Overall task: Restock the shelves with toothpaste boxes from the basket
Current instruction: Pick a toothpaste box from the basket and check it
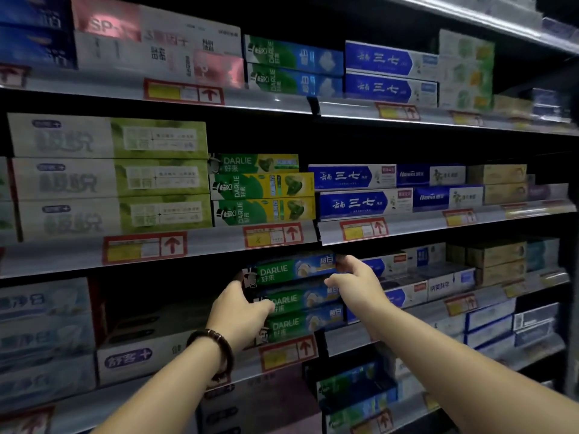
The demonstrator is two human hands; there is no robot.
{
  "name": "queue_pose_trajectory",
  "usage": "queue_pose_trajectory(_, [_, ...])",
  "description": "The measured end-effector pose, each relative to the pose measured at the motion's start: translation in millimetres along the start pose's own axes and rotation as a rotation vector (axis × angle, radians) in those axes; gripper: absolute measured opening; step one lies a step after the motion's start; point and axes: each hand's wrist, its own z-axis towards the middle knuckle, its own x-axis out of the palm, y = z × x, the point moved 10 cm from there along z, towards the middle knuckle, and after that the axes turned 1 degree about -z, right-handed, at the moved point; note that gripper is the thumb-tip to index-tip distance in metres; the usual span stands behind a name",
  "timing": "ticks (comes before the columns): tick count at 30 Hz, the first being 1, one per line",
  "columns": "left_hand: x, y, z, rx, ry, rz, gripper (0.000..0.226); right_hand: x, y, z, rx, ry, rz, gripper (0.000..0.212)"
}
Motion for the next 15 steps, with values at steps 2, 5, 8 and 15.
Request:
queue_pose_trajectory(2, [4,2,6,-0.028,0.009,0.022,0.061,-2,-6,7,0.029,-0.006,0.001,0.070])
queue_pose_trajectory(5, [6,1,7,-0.066,0.017,0.068,0.040,0,-16,14,0.087,-0.006,-0.020,0.066])
queue_pose_trajectory(8, [14,4,10,-0.071,0.063,0.076,0.045,6,-23,19,0.088,0.004,-0.051,0.063])
queue_pose_trajectory(15, [16,8,11,-0.075,0.063,0.038,0.048,16,-39,27,0.109,0.026,-0.096,0.055])
